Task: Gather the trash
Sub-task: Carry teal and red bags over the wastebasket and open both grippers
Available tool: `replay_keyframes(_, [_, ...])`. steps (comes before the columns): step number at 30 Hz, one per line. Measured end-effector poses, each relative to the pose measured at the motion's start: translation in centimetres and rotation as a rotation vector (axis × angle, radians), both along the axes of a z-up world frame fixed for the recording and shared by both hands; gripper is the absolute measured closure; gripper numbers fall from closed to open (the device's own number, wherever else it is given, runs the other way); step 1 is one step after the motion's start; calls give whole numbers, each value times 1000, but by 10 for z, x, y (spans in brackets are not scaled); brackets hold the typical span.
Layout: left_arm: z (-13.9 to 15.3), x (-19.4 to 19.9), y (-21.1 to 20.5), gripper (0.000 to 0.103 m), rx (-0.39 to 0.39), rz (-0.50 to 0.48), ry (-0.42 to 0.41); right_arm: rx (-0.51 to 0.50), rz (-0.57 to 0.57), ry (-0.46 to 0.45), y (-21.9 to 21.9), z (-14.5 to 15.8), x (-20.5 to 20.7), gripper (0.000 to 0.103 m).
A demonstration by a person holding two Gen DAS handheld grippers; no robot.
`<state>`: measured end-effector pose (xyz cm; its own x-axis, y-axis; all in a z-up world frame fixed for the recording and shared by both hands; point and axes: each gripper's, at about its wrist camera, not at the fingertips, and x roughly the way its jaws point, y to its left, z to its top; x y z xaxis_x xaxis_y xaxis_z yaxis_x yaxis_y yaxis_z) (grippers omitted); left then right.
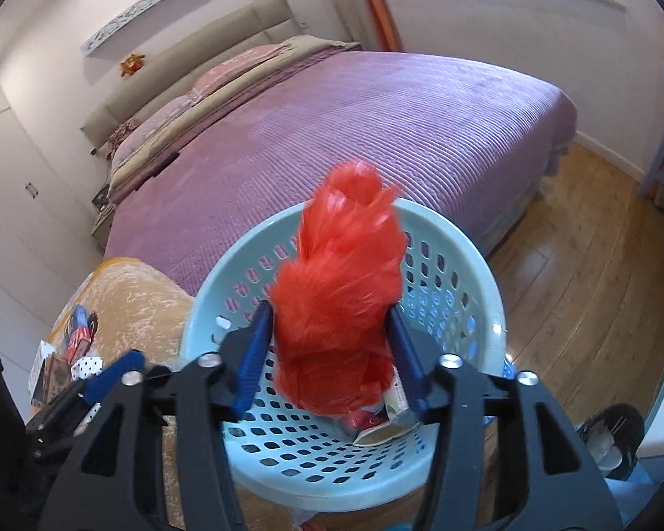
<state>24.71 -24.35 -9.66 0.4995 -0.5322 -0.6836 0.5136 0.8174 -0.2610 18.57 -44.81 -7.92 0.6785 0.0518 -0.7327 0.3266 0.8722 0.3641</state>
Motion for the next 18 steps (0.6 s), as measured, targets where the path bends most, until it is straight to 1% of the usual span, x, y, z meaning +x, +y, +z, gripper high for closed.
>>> replay_keyframes(3, [3,0,6,37,-20,1,7,-8,-3,-2,-3,-1,-7,50])
replay_keyframes(8, [13,-16,16,37,17,17,-69,-13,7,-27,1,9,-19,50])
replay_keyframes(13, [30,-32,28,37,14,28,-123,-17,50,-70,17,25,-28,50])
replay_keyframes(16, [40,-41,47,37,-11,45,-141,-40,92,-104,37,40,-31,50])
replay_keyframes(18, [45,-47,63,36,-43,58,-148,-49,130,-134,55,50,-31,50])
